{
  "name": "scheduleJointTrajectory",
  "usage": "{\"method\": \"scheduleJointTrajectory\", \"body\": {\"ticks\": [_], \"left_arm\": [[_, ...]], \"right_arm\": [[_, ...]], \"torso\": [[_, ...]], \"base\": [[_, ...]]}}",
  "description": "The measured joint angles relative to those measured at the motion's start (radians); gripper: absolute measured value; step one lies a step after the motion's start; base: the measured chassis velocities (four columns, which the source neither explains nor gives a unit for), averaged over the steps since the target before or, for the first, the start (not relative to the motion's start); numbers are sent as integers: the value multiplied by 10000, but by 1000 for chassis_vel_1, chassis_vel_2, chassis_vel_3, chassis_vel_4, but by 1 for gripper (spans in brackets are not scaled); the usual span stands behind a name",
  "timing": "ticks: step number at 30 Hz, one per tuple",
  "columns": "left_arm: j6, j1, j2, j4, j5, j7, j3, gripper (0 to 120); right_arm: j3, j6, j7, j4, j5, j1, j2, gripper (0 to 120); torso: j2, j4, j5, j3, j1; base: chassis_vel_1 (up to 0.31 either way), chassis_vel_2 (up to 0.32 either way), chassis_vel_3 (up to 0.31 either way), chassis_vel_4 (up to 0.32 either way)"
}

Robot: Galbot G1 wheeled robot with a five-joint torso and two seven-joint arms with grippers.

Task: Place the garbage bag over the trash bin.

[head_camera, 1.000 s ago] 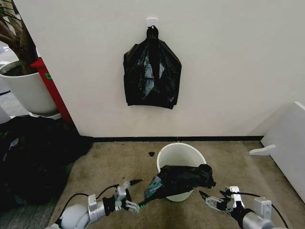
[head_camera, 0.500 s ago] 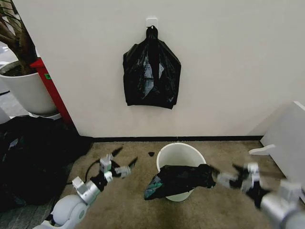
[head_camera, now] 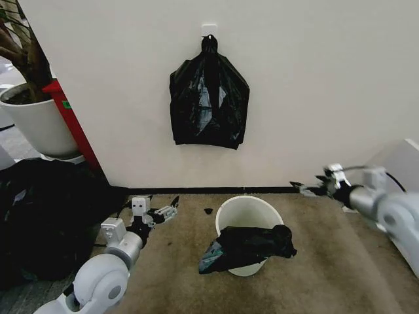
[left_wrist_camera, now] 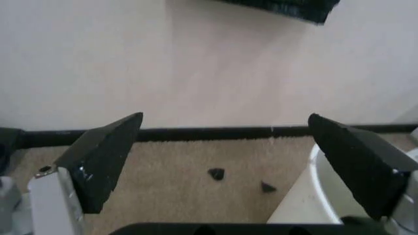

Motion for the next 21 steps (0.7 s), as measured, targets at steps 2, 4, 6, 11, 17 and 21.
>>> {"method": "scheduleJointTrajectory", "body": {"ticks": [2, 4, 6, 11, 17, 21], "left_arm": [[75, 12, 4, 6, 166, -20, -51, 100], [98, 22, 20, 65, 234, 4, -99, 100], [98, 23, 22, 80, 242, 15, -105, 100], [124, -32, 41, 145, 255, 247, -102, 100], [166, 0, -13, -94, 239, 378, -57, 100], [137, 8, -59, -136, 233, 454, -87, 100]], "right_arm": [[-2085, 2, -54, -593, 482, 1697, -214, 100], [-3695, 6, -21, -947, 990, 2959, -229, 100], [-3932, 5, -22, -989, 1046, 3126, -219, 100], [-7317, 3, -581, -2004, 681, 5636, 304, 100], [-8643, 3, -507, -3174, 431, 6314, 889, 100], [-9245, 3, -587, -3740, 326, 6485, 1058, 100]], "torso": [[-1, 2, -17, 0, 0], [0, 7, -1, -1, 0], [0, 7, -5, -1, 0], [-1, 4, -27, -2, 0], [-1, 1, -11, -1, 0], [-1, 0, -7, -1, 0]], "base": [[0, 0, 0, 0], [0, 0, 0, 0], [0, 0, 0, 0], [0, 0, 0, 0], [0, 0, 0, 0], [0, 0, 0, 0]]}}
